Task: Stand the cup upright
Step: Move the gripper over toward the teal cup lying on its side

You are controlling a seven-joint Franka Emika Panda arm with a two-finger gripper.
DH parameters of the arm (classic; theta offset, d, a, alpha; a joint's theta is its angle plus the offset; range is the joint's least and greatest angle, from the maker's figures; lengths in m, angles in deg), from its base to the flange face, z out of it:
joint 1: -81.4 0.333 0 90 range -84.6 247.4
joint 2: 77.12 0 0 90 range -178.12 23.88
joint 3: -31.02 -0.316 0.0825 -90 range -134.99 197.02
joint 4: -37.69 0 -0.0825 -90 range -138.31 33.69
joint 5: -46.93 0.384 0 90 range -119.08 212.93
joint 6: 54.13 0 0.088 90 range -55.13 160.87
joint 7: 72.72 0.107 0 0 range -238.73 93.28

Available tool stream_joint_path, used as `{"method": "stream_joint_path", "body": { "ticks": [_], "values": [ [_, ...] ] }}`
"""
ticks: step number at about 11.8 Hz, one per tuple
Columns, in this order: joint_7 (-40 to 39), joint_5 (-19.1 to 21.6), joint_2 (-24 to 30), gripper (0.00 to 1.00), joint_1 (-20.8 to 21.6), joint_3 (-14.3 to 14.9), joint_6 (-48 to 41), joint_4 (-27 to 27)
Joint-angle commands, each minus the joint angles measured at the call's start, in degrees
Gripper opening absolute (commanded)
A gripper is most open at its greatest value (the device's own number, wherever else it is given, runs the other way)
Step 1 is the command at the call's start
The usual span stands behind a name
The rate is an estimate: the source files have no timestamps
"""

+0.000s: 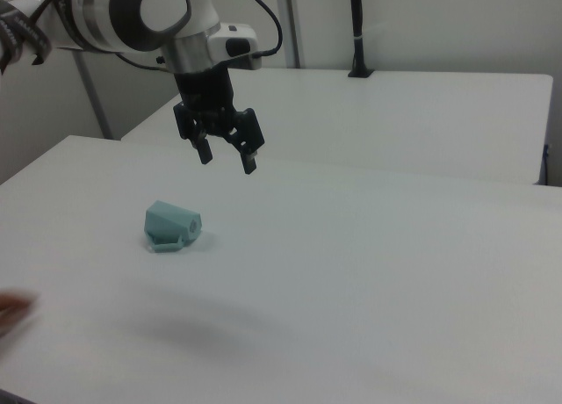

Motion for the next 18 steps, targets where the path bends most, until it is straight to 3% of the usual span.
{"method": "stream_joint_path", "body": {
  "ticks": [1, 6, 9, 13, 15, 18],
  "values": [
    [-2.2, 1.4, 3.0, 1.00, -2.9, -0.3, -0.7, -1.7],
    [-3.9, 2.4, 3.1, 1.00, -3.1, -0.1, -1.2, -1.8],
    [-0.3, 3.7, 1.4, 1.00, -1.7, -0.3, -0.6, -1.1],
    [13.9, 2.2, -4.4, 1.00, 10.3, -0.5, 6.6, 2.6],
    [20.7, -1.5, -11.1, 1.00, 16.2, -0.7, 6.1, 9.2],
    [30.2, -8.4, -16.5, 1.00, 24.1, -0.8, 5.9, 13.5]
  ]
}}
